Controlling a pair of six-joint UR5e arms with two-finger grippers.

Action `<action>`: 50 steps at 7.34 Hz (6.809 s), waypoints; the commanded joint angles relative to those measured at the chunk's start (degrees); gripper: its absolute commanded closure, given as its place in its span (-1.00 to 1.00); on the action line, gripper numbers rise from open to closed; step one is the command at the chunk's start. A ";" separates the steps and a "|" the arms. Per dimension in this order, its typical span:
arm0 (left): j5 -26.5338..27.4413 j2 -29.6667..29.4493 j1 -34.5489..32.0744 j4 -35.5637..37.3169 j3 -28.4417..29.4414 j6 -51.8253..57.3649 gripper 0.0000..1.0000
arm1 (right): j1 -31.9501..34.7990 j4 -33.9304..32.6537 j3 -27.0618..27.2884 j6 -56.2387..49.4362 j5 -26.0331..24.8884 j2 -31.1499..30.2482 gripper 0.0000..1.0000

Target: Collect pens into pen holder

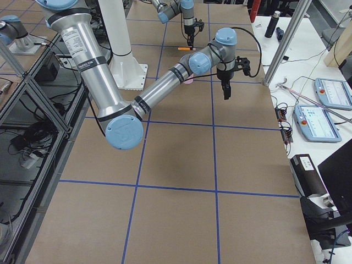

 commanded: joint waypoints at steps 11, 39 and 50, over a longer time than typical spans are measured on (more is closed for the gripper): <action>22.92 -5.88 10.11 -61.70 20.49 10.11 1.00 | 0.79 0.00 -0.18 -0.23 0.08 0.02 -1.00; -22.34 27.34 -56.77 15.64 22.41 76.83 -1.00 | 23.64 0.44 -12.67 -39.87 0.08 -28.63 -1.00; -22.60 27.16 -56.68 15.38 20.05 75.69 -1.00 | 24.17 0.53 -10.90 -39.79 0.25 -28.81 -1.00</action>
